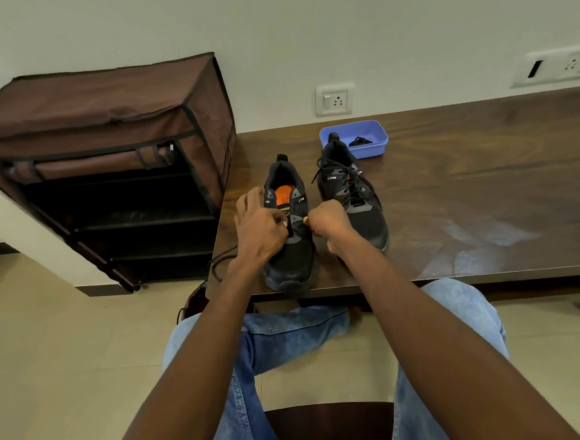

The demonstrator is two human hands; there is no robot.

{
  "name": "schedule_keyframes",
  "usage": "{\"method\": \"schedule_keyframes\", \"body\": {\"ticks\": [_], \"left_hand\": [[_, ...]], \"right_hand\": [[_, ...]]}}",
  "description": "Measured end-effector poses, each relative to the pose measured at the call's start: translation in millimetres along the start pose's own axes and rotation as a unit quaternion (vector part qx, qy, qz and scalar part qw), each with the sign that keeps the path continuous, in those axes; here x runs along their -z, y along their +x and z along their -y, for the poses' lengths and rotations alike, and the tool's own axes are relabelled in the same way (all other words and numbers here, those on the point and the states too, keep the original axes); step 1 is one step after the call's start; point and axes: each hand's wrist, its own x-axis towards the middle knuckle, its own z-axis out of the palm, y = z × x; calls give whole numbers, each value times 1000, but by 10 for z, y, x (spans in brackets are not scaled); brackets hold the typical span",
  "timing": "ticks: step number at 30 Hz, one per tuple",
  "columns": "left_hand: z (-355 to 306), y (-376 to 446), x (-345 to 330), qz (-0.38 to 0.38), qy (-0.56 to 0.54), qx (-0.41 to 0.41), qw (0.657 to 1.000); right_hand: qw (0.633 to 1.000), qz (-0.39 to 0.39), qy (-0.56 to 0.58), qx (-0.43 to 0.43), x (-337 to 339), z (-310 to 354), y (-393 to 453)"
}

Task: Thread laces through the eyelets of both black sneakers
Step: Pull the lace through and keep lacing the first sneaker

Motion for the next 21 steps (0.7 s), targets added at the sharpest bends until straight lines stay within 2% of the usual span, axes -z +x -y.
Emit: {"method": "schedule_keyframes", "body": {"ticks": [7, 13, 15, 21], "left_hand": [[-56, 66, -99, 57, -108, 91, 988], [-19, 119, -190, 100, -261, 187, 942], [9, 150, -252, 106, -281, 222, 928], [2, 122, -308, 83, -324, 254, 907]], "right_hand": [[1000, -2, -25, -3, -62, -82, 103], [999, -27, -23, 4, -94, -115, 114], [999, -32, -32, 8, -91, -112, 104], [996, -43, -71, 22, -84, -95, 67]]}}
